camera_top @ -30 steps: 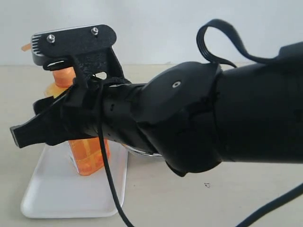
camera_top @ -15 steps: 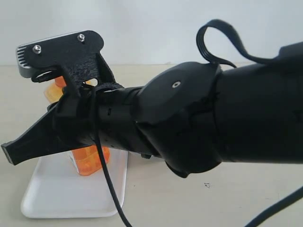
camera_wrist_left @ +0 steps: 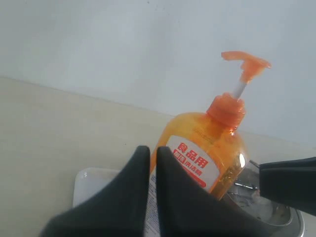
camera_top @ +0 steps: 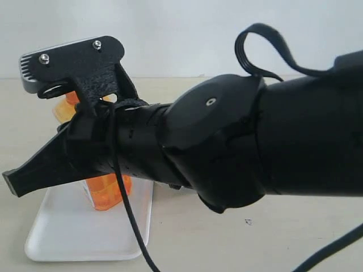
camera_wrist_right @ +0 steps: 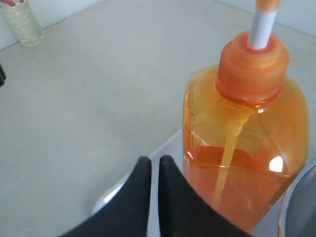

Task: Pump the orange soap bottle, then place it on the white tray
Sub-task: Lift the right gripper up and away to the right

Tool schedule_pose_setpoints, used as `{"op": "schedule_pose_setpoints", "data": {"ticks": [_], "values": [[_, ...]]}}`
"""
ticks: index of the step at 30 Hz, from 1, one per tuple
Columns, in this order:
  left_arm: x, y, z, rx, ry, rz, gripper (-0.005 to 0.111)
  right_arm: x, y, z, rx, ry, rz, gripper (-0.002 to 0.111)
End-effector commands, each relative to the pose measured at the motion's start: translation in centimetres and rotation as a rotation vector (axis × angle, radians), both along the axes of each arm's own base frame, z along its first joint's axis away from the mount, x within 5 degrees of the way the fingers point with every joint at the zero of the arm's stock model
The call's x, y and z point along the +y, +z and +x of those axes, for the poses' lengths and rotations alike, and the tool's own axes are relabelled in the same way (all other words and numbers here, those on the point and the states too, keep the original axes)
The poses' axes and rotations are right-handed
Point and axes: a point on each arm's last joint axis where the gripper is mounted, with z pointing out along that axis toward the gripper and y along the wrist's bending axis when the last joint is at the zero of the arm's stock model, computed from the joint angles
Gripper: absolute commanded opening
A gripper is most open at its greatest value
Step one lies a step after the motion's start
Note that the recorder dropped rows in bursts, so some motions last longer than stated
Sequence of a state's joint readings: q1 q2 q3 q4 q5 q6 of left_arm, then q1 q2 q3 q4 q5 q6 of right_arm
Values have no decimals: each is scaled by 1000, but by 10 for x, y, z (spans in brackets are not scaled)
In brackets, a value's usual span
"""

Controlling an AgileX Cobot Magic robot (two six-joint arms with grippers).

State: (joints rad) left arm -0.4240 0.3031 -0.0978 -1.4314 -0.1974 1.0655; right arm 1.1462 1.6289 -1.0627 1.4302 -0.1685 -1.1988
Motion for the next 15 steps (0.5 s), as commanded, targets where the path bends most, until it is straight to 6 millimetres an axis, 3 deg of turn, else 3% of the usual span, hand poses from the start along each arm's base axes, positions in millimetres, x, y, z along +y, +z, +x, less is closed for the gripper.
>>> {"op": "schedule_pose_setpoints", "data": {"ticks": [1, 4, 5, 8, 15], "values": [[0, -1, -1, -2, -5, 3, 5, -9, 9, 6, -106, -61, -31, 1], [0, -1, -1, -2, -5, 3, 5, -24, 16, 18, -114, -282, -13, 1], [0, -1, -1, -3, -3, 3, 5, -37, 19, 24, -106, -443, -9, 1], [0, -1, -1, -2, -5, 3, 5, -55, 31, 28, -133, -591, -6, 1], [0, -1, -1, -2, -5, 3, 5, -86, 69, 51, -154, -387, 82, 1]]}}
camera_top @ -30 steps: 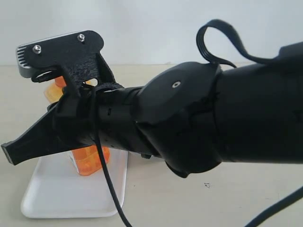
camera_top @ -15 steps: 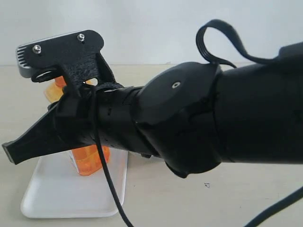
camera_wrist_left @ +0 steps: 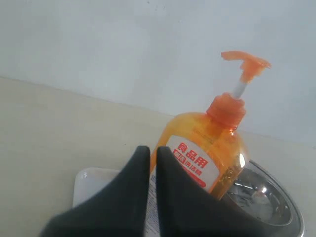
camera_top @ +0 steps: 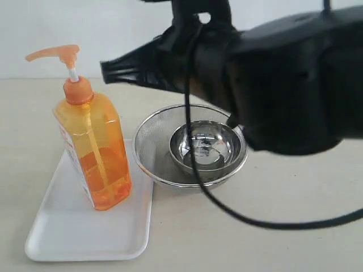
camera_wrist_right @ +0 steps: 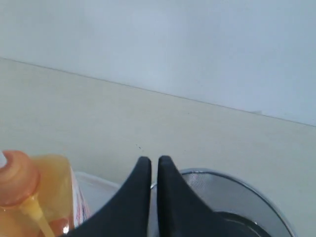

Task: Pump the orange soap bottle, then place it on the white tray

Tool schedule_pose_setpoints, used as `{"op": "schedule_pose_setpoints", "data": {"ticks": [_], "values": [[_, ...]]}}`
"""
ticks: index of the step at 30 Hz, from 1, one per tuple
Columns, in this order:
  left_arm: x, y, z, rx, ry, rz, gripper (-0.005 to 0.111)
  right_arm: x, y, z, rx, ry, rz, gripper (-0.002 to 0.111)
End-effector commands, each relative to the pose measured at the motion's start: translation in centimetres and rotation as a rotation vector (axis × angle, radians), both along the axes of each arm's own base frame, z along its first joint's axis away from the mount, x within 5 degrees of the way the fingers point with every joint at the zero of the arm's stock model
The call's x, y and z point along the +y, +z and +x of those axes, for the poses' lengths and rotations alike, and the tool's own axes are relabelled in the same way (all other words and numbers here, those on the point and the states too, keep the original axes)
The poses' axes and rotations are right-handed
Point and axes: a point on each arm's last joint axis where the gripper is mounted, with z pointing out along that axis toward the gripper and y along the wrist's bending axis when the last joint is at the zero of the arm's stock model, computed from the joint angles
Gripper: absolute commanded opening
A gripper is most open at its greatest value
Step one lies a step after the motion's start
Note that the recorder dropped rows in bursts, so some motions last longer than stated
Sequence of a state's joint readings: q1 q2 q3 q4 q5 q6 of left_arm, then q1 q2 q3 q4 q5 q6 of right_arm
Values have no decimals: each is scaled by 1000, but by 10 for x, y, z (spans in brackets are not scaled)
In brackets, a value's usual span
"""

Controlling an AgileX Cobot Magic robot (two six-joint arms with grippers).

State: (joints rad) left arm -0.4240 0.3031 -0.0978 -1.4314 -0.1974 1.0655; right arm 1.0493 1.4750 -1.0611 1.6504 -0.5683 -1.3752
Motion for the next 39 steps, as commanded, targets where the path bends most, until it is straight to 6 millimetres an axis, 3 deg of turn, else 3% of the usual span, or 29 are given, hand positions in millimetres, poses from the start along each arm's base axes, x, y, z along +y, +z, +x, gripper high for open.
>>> {"op": "schedule_pose_setpoints", "data": {"ticks": [1, 4, 5, 7, 8, 11, 16, 22, 27, 39], "values": [[0, -1, -1, -2, -5, 3, 5, -22, 19, 15, -22, 121, 46, 1], [0, -1, -1, -2, -5, 3, 5, -52, 32, 29, -35, 253, 113, 1], [0, -1, -1, -2, -5, 3, 5, -58, 34, 28, -35, 279, 128, 1], [0, -1, -1, -2, -5, 3, 5, -98, 42, 13, -68, 340, 175, 1], [0, -1, -1, -2, -5, 3, 5, -107, 42, 9, -76, 330, 181, 1], [0, -1, -1, -2, -5, 3, 5, -153, 34, -28, -123, 237, 191, 1], [0, -1, -1, -2, -5, 3, 5, -210, -8, -91, -202, 25, 223, 1], [0, -1, -1, -2, -5, 3, 5, -234, -38, -140, -385, -171, 238, 1], [0, -1, -1, -2, -5, 3, 5, -237, -51, -161, -511, -235, 228, 1], [0, -1, -1, -2, -5, 3, 5, -253, -87, -153, -435, -419, 210, 1]]}}
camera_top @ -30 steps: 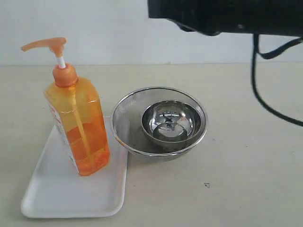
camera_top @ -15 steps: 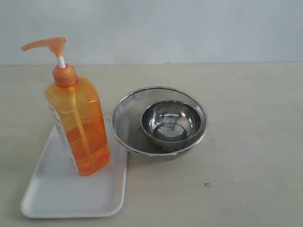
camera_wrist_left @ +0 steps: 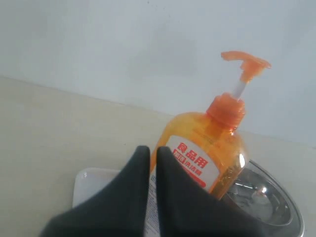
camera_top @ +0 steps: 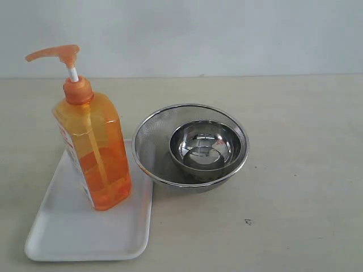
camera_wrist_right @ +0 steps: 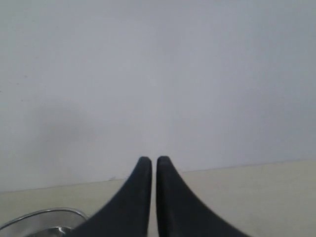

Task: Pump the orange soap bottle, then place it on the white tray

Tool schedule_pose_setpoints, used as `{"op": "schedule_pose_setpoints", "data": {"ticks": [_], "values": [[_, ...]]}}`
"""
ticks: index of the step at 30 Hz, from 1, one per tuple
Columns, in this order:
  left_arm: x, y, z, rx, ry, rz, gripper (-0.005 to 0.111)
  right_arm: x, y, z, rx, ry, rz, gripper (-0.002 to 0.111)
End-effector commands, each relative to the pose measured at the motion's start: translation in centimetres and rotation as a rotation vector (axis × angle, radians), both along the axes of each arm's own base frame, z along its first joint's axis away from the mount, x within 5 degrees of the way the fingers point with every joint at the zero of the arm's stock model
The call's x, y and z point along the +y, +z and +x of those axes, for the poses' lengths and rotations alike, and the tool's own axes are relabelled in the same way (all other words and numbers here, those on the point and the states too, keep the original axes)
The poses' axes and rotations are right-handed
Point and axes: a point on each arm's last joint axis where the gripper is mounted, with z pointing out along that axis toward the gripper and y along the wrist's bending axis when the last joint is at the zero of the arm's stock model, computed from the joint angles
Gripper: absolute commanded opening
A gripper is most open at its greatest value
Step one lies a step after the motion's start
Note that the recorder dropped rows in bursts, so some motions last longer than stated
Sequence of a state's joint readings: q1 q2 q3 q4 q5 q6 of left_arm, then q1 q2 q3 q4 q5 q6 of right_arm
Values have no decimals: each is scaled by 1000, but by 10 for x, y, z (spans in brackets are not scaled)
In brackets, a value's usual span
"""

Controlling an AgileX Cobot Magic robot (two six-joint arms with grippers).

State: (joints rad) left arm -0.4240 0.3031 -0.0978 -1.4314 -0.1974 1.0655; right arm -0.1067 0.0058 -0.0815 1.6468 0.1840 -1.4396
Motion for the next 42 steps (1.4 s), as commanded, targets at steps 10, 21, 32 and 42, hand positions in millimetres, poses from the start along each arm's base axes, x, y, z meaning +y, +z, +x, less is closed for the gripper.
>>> {"op": "schedule_pose_setpoints", "data": {"ticks": [10, 21, 32, 42], "values": [[0, -1, -1, -2, -7, 3, 5, -5, -18, 3, 96, -68, -127, 1], [0, -1, -1, -2, -7, 3, 5, -16, -45, 1, 390, -173, -95, 1], [0, -1, -1, -3, -4, 3, 5, -17, -58, 2, 417, -181, -87, 1], [0, -1, -1, -2, -7, 3, 5, -17, -60, 2, 438, -179, -85, 1]]}}
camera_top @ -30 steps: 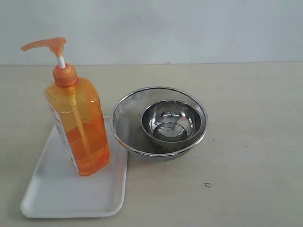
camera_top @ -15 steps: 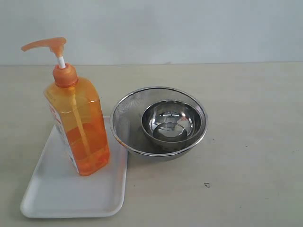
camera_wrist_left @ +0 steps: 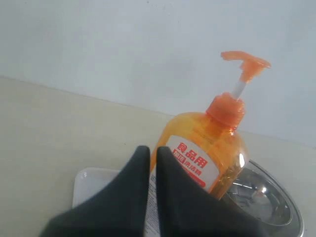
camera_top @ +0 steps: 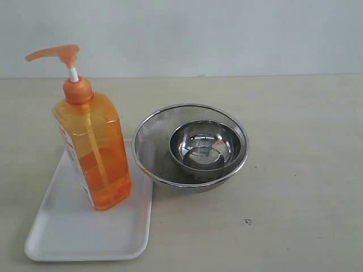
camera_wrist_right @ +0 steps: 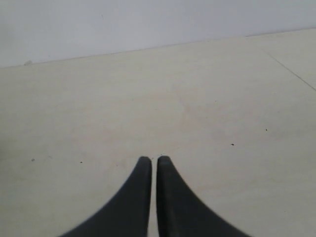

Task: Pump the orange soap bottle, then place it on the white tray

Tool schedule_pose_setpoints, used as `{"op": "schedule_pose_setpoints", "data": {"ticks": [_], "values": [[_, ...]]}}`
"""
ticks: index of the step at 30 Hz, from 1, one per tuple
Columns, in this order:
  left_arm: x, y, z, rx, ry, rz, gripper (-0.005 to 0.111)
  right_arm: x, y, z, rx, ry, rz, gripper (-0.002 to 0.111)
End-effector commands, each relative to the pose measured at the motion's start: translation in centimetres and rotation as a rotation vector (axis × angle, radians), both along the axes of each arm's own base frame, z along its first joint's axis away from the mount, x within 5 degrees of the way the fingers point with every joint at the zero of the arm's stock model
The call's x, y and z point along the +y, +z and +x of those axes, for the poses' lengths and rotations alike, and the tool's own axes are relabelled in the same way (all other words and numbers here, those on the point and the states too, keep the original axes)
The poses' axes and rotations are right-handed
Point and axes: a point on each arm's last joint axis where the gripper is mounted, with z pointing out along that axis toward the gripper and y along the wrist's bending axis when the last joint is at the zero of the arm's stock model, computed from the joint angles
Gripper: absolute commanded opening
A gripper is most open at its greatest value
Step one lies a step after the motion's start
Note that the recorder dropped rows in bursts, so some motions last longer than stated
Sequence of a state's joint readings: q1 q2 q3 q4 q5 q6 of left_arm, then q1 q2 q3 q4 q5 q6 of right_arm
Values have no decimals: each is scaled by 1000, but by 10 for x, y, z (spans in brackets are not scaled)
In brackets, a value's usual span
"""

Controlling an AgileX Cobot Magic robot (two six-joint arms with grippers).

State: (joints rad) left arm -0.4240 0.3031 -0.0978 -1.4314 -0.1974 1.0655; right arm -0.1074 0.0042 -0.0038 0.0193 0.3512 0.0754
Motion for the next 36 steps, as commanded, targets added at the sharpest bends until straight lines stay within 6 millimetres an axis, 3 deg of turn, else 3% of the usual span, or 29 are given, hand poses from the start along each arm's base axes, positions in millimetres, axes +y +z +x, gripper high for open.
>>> {"op": "schedule_pose_setpoints", "data": {"ticks": [1, 31, 36], "values": [[0, -1, -1, -2, -7, 3, 5, 0, -1, 0, -1, -3, -9, 1], [0, -1, -1, -3, -4, 3, 5, 0, -1, 0, -1, -3, -9, 1], [-6, -2, -2, 11, -68, -6, 5, 0, -1, 0, -1, -3, -9, 1]]}}
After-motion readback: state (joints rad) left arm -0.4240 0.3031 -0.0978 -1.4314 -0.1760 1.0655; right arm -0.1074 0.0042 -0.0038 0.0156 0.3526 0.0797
